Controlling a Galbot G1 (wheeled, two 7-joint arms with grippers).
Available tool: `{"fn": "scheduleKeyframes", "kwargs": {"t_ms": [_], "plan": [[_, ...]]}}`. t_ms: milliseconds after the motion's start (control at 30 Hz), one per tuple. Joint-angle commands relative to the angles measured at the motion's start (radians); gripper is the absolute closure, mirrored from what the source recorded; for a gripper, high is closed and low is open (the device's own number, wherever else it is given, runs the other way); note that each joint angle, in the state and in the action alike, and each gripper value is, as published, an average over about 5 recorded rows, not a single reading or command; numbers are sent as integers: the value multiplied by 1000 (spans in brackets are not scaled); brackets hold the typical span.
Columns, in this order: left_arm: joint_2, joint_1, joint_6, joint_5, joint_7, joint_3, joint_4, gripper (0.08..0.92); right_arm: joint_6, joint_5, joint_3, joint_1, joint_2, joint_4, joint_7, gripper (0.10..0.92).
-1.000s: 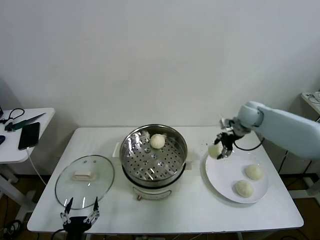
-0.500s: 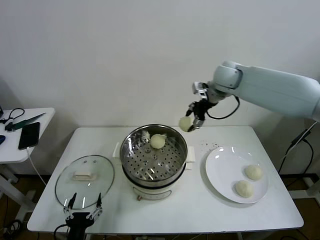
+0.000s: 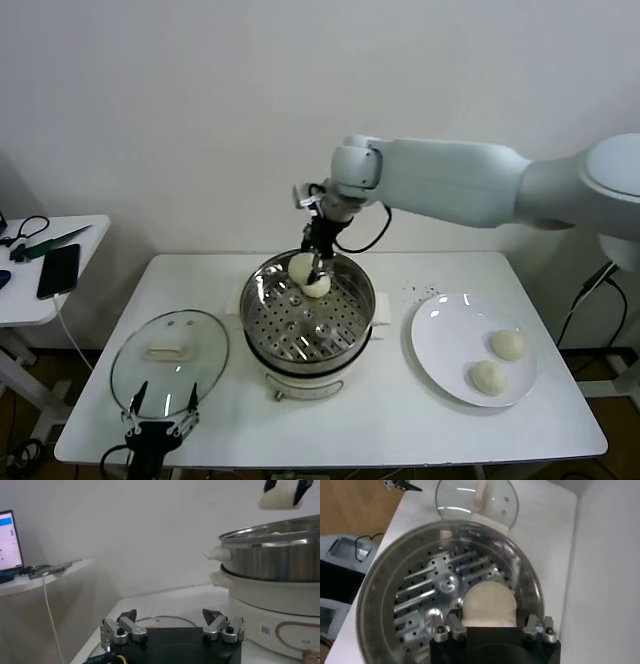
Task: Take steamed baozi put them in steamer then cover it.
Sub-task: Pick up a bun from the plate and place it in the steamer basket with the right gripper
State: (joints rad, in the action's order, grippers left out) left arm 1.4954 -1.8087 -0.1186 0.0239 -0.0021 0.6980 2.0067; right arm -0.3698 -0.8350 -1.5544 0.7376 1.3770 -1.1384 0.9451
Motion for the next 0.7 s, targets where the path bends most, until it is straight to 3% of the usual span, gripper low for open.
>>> {"fn": "scheduleKeyframes", "kwargs": {"t_ms": [33, 500, 700], "plan": [[-6, -8, -4, 0, -2, 2, -3, 177, -10, 20, -21, -89, 132, 52, -16, 330], [0, -6, -4, 2, -3, 6, -9, 177, 3, 69, -16, -164, 169, 120, -15, 317], [1, -5, -6, 0, -5, 5, -15, 177, 10, 104, -2, -169, 159, 128, 9, 227]]}}
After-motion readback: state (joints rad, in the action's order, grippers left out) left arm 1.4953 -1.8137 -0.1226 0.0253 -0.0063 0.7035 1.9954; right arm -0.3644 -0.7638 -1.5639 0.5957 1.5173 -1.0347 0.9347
